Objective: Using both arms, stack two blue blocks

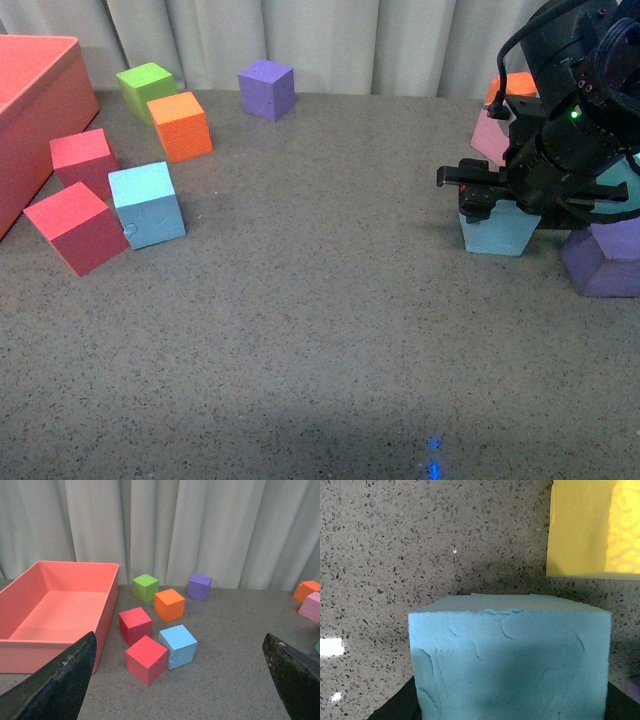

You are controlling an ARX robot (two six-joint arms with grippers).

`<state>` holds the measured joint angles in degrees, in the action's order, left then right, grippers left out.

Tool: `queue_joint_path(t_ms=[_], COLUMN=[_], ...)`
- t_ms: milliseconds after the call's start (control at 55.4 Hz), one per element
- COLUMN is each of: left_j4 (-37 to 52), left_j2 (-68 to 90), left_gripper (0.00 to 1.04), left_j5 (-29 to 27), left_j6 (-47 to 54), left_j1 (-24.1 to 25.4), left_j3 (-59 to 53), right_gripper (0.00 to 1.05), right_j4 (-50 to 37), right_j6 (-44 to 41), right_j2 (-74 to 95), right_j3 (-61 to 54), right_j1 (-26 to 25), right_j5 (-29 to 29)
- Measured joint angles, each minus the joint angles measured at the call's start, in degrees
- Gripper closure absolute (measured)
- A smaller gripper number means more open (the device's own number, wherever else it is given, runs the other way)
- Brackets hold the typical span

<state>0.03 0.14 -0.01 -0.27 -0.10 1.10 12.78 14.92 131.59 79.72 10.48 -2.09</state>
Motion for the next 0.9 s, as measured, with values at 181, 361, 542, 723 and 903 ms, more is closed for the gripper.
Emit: queue_joint_path(t_ms=[181, 361, 542, 723, 903], left_j4=[0.0, 0.0, 0.0, 0.0, 0.0], left_j2=[0.0, 0.0, 0.0, 0.0, 0.0], left_gripper=[0.07, 0.07, 0.07, 0.07, 0.07], left_j5=[0.0, 0.0, 0.0, 0.0, 0.0], left_j6=[0.0, 0.0, 0.0, 0.0, 0.0], left_j1=[0.0, 0.0, 0.0, 0.0, 0.0], left_j3=[0.0, 0.0, 0.0, 0.0, 0.0], right_gripper=[0.57, 0.57, 0.57, 0.57, 0.57], right_j4=[-0.9, -0.7, 1.6, 5.4, 10.0], right_j6=[0.5, 0.9, 0.9, 1.3, 2.4], right_j2=[-0.3, -0.8, 0.1, 5.0, 11.2], right_j3=[-0.3, 0.2, 5.8, 14.5, 23.1], right_j1=[0.3, 2.4, 6.4, 9.8, 12.9], right_j5=[1.2, 2.7, 4.0, 3.9, 3.7])
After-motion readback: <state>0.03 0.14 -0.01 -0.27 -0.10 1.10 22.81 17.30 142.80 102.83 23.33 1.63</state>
